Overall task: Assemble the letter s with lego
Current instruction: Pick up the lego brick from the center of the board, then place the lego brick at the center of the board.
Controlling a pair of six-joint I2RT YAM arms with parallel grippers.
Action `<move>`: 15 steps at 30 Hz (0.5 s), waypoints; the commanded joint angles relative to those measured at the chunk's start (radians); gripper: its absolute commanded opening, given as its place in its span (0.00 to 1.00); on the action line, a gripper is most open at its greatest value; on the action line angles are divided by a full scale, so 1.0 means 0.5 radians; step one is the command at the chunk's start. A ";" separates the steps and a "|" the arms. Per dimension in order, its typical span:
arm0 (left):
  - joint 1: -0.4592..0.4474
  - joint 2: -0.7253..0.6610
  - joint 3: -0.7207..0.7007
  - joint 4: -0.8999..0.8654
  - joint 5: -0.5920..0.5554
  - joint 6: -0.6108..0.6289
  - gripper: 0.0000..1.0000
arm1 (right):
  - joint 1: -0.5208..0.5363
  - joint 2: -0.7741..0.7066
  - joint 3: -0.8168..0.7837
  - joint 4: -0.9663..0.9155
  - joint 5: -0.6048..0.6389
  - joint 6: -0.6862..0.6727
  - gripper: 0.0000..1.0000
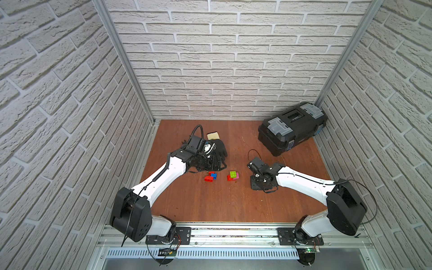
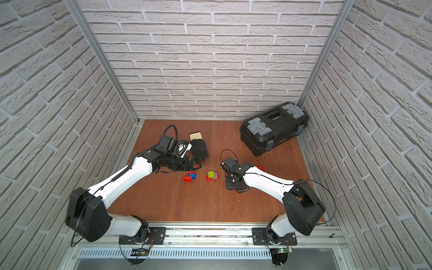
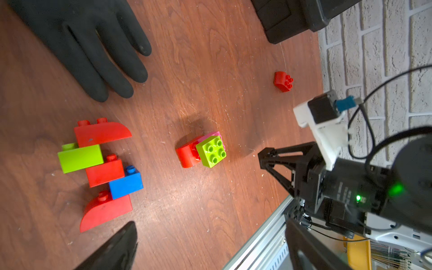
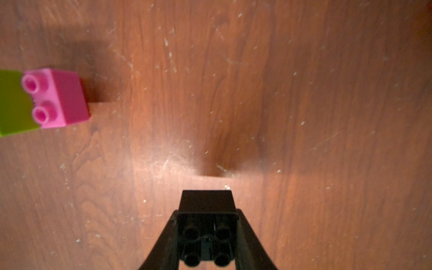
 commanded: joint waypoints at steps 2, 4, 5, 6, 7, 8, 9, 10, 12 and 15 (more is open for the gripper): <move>0.031 -0.080 -0.051 -0.026 0.052 0.043 0.98 | 0.191 0.168 0.125 0.033 0.030 0.265 0.33; 0.035 -0.092 -0.075 -0.010 0.059 0.041 0.98 | 0.256 0.249 0.194 0.035 0.059 0.318 0.33; 0.037 -0.098 -0.090 -0.007 0.062 0.037 0.98 | 0.284 0.286 0.230 0.046 0.055 0.328 0.33; 0.038 -0.098 -0.101 0.001 0.069 0.033 0.98 | 0.307 0.323 0.258 0.056 0.049 0.334 0.33; 0.042 -0.098 -0.112 0.003 0.075 0.033 0.98 | 0.320 0.354 0.281 0.053 0.048 0.341 0.33; 0.045 -0.107 -0.123 0.003 0.076 0.033 0.98 | 0.334 0.386 0.305 0.056 0.044 0.343 0.33; 0.049 -0.111 -0.134 0.007 0.079 0.036 0.98 | 0.353 0.411 0.323 0.062 0.042 0.350 0.33; 0.051 -0.118 -0.141 0.009 0.080 0.039 0.98 | 0.367 0.430 0.342 0.072 0.042 0.360 0.33; 0.065 -0.125 -0.152 0.013 0.084 0.042 0.98 | 0.389 0.482 0.384 0.083 0.034 0.374 0.33; 0.075 -0.137 -0.162 0.014 0.090 0.046 0.98 | 0.416 0.545 0.441 0.077 0.028 0.381 0.34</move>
